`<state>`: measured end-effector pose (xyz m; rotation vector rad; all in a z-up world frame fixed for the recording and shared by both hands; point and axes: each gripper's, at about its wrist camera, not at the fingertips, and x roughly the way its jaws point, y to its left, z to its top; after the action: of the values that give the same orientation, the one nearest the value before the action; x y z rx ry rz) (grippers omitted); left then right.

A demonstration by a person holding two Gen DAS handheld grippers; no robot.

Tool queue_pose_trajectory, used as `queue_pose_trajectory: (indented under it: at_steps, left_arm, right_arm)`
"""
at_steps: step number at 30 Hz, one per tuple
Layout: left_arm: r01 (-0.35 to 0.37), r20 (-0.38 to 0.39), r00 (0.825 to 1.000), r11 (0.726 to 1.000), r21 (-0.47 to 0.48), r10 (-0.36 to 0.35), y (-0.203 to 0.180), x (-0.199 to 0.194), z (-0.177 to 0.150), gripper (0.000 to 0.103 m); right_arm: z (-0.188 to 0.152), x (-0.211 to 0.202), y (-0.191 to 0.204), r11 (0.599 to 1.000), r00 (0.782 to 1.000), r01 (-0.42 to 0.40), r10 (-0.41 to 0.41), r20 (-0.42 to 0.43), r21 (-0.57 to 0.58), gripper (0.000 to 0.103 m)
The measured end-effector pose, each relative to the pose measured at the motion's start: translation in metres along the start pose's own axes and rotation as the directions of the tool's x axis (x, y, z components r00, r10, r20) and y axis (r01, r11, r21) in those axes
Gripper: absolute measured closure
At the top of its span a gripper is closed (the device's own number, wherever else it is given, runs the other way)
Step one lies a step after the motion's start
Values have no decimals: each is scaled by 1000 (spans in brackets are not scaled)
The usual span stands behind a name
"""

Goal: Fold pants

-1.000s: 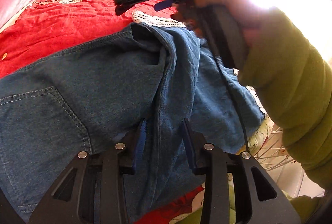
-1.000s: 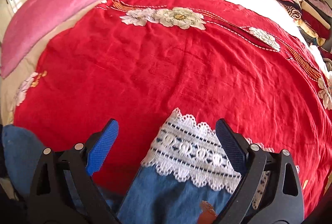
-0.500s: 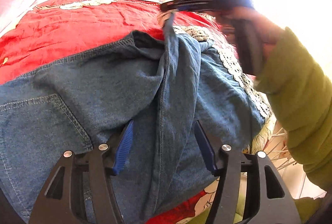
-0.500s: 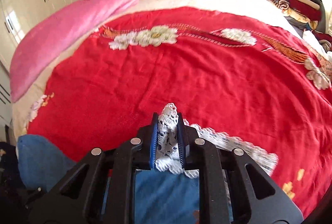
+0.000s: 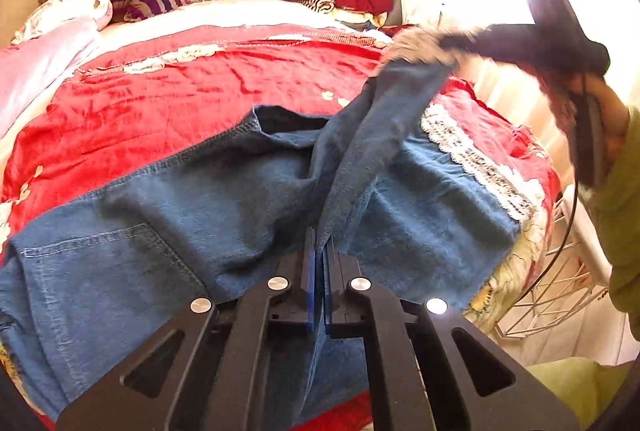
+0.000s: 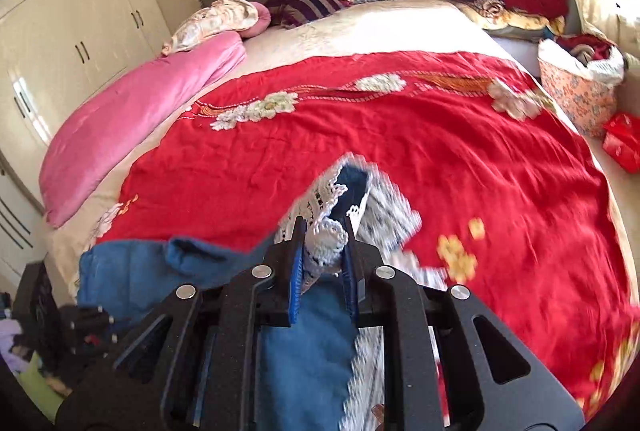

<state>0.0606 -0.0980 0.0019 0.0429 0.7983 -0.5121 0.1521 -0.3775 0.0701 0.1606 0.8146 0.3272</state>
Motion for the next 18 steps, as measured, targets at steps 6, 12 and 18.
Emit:
queue_pose_trajectory:
  at_steps: [6, 12, 18]
  left_arm:
    - [3, -11, 1000, 1000, 24, -2, -1, -7, -11, 101]
    - [-1, -19, 1000, 998, 62, 2, -12, -17, -21, 101]
    - [-12, -33, 999, 995, 95, 16, -19, -22, -30, 101]
  right_arm:
    - [-60, -34, -19, 997, 999, 2, 1, -43, 80, 92]
    - [-104, -48, -29, 991, 995, 1, 12, -97, 133, 92]
    - [-131, -47, -36, 991, 989, 28, -9, -144, 132, 92]
